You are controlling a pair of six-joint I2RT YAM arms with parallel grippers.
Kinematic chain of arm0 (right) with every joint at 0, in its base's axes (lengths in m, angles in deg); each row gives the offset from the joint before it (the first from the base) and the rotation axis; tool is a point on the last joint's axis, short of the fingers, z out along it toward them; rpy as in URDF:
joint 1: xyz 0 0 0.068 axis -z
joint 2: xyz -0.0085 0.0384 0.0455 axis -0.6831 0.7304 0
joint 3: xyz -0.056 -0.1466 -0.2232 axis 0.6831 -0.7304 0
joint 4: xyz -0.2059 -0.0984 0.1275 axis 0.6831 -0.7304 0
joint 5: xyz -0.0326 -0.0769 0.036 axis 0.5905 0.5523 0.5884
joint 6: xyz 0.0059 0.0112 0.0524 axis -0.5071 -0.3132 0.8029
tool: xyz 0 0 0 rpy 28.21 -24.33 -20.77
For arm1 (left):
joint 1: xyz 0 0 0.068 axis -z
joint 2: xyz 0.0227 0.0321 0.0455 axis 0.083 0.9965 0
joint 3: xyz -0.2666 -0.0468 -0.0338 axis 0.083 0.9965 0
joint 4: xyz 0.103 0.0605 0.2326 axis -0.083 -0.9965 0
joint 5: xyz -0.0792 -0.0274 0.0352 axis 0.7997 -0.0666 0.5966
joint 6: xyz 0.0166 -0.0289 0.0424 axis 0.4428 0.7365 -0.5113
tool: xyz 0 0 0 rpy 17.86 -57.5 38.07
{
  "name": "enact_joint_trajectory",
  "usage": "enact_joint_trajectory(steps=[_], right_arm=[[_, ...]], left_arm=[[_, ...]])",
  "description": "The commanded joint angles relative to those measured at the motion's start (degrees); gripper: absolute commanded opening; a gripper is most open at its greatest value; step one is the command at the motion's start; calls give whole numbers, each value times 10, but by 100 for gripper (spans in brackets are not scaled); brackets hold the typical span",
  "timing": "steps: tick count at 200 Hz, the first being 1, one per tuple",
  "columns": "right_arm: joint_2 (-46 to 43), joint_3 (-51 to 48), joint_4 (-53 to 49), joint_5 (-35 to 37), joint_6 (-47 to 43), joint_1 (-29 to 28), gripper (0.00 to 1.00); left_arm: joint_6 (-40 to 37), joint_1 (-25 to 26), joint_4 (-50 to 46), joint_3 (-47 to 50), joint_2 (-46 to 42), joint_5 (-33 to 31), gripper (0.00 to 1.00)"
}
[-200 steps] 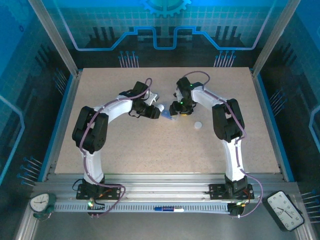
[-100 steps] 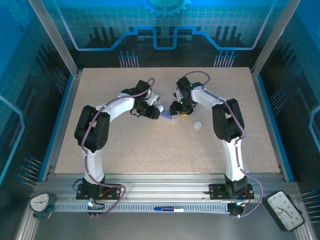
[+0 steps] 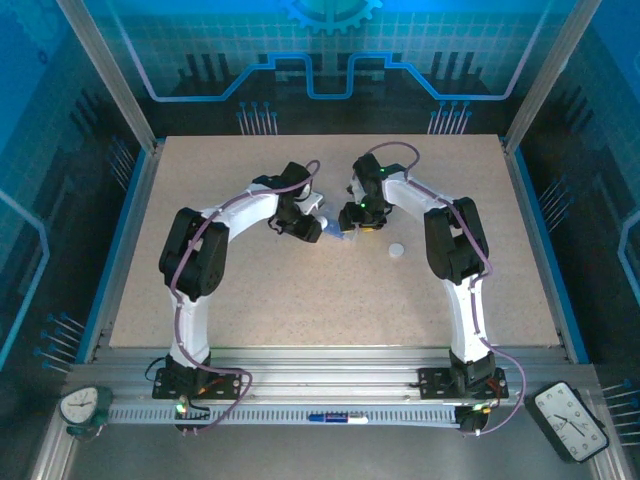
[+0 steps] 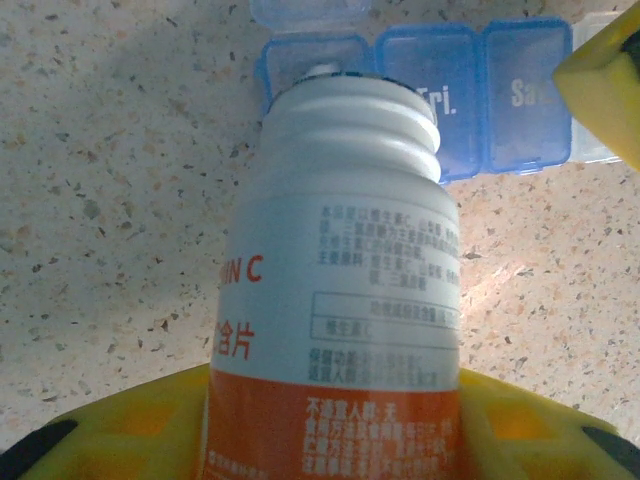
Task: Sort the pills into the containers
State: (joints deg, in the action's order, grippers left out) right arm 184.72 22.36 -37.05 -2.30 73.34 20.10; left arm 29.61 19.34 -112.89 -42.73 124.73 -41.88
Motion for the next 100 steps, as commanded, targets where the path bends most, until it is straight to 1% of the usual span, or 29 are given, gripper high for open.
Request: enact_joint_trajectory(steps=[1, 100], right_arm=[[13, 6, -10, 0, -7, -8, 59], [15, 5, -9, -1, -7, -8, 59]], left_arm=[[-16, 6, -22, -23, 8, -14, 0], [-26, 8, -33, -47, 6, -30, 0]])
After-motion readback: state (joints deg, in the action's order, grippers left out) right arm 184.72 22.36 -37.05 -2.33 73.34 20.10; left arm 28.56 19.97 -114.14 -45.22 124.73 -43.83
